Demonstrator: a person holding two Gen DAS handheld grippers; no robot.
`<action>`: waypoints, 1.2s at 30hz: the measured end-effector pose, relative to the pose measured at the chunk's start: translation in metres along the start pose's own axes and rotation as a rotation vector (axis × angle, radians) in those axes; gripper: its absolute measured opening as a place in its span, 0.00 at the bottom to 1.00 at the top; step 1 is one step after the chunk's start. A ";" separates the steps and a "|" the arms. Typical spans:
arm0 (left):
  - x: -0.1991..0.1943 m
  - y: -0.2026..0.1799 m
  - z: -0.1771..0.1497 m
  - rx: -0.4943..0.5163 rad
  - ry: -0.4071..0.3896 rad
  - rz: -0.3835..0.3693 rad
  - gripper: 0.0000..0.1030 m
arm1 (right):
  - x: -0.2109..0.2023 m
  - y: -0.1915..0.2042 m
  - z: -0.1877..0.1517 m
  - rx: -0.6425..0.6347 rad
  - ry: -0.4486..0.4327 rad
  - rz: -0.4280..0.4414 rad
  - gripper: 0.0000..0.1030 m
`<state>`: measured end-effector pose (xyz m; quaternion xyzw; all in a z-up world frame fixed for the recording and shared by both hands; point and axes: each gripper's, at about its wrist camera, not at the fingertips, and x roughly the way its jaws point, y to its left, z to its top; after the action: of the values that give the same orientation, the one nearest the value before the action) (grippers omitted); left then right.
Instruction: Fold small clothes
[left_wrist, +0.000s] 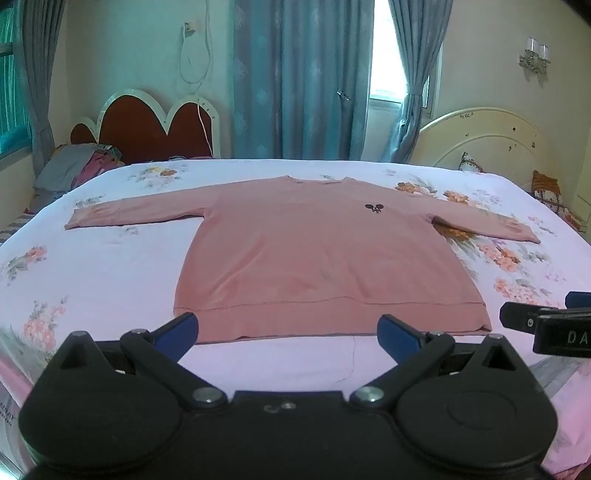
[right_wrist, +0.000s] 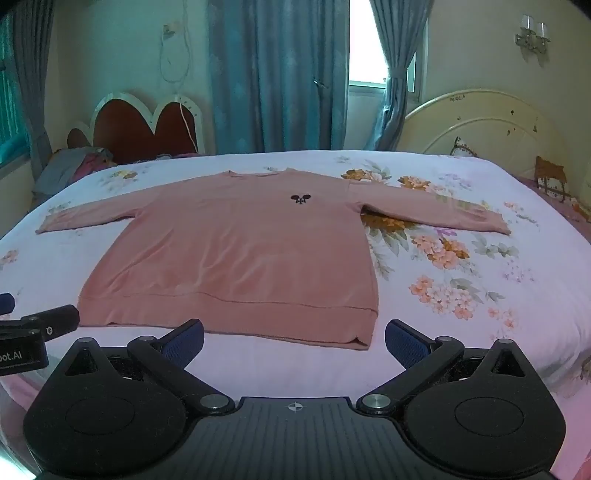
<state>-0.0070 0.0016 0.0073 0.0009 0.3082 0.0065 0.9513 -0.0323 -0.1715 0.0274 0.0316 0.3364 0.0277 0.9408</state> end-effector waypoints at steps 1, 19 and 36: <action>0.000 0.000 0.000 -0.001 0.001 -0.001 1.00 | 0.000 0.000 0.000 -0.001 -0.001 0.000 1.00; 0.003 0.003 -0.003 -0.013 -0.001 -0.001 1.00 | -0.003 0.004 0.003 -0.007 -0.006 -0.012 1.00; 0.006 -0.001 -0.003 -0.007 0.002 0.004 1.00 | 0.000 0.002 0.007 0.000 -0.005 -0.006 1.00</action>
<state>-0.0041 0.0008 0.0013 -0.0018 0.3090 0.0096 0.9510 -0.0274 -0.1699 0.0329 0.0307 0.3339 0.0246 0.9418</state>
